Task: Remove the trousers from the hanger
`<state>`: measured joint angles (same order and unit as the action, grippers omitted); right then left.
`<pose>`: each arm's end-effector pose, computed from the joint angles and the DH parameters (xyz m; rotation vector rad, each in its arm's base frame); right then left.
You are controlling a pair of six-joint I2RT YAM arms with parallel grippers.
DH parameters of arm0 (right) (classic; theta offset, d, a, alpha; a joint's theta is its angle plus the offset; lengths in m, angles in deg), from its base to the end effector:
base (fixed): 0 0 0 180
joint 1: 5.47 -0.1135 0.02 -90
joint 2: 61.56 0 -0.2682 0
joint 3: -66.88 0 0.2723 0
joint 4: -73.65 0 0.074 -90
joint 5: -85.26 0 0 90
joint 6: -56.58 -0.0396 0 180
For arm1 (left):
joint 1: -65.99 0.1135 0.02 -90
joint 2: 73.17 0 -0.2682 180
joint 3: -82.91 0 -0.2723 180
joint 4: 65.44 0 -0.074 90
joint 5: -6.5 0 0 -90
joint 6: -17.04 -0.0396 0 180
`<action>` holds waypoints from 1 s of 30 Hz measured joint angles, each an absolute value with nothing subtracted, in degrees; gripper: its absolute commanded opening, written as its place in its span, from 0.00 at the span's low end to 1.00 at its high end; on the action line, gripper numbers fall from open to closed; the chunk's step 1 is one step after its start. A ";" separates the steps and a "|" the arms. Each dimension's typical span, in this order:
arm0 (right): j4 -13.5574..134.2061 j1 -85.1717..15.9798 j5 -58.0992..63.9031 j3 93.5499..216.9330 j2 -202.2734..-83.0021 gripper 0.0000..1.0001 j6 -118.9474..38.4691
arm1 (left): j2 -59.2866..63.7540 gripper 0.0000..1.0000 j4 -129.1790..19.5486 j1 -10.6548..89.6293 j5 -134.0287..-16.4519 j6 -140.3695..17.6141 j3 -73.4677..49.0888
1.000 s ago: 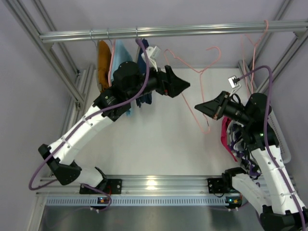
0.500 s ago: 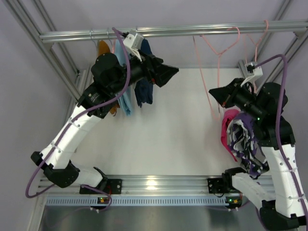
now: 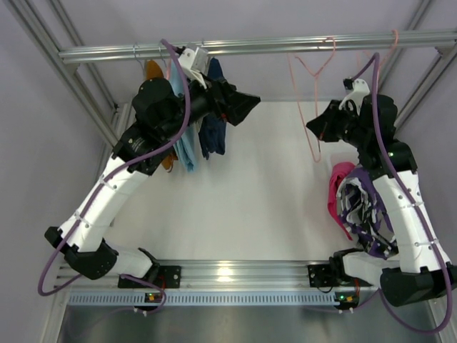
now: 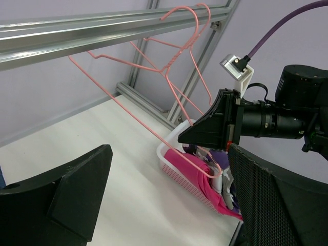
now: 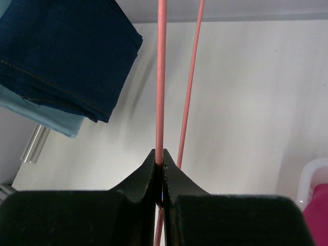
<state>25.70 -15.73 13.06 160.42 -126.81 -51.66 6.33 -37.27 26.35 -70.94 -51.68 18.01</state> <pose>0.2465 0.0569 0.4485 -0.0784 1.9461 0.6296 0.2288 -0.2007 0.5503 0.4294 1.4662 -1.0190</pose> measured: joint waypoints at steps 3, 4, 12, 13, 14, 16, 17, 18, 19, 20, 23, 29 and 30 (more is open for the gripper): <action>26.27 -15.73 12.69 160.42 -126.77 0.00 -50.88 | 5.72 0.99 -37.18 26.59 -70.99 -51.70 17.77; 26.46 -15.73 12.54 160.42 -126.72 0.00 -50.70 | 5.41 0.99 -37.18 26.63 -70.99 -51.70 17.53; 27.25 -15.73 10.18 160.20 -121.98 0.00 -49.87 | 3.82 0.99 -37.23 27.33 -71.14 -51.55 16.26; 27.29 -15.73 9.76 160.47 -121.57 0.00 -49.76 | 3.82 0.99 -37.20 27.40 -71.12 -51.35 16.26; 27.14 -15.73 9.37 161.08 -121.59 0.00 -49.52 | 3.82 0.99 -37.20 27.49 -71.12 -51.05 16.24; 27.25 -15.73 8.54 162.41 -122.72 0.00 -49.22 | 3.82 0.99 -37.20 27.62 -71.12 -50.56 16.24; 27.21 -15.71 8.25 163.33 -123.79 0.00 -49.00 | 3.82 0.99 -37.20 27.70 -71.12 -50.37 16.24; 27.27 -15.71 8.04 164.16 -125.06 0.00 -48.89 | 3.82 0.99 -37.20 27.77 -71.14 -50.30 16.24; 27.42 -15.71 7.88 164.77 -126.35 0.00 -48.78 | 3.82 0.99 -37.20 27.81 -71.19 -50.19 16.24; 27.40 -15.71 7.73 165.21 -127.58 0.00 -48.58 | 3.82 0.99 -37.20 27.97 -71.23 -50.15 16.26; 27.47 -15.69 7.16 166.00 -131.47 0.00 -48.28 | 3.82 0.99 -37.18 28.38 -71.38 -49.93 16.26; 27.34 -15.34 7.14 166.00 -135.79 0.00 -48.10 | 3.82 0.99 -36.74 30.13 -71.43 -49.21 16.26; 27.34 -15.34 7.18 165.95 -135.95 0.00 -48.06 | 3.82 0.99 -36.42 30.46 -71.43 -49.10 16.26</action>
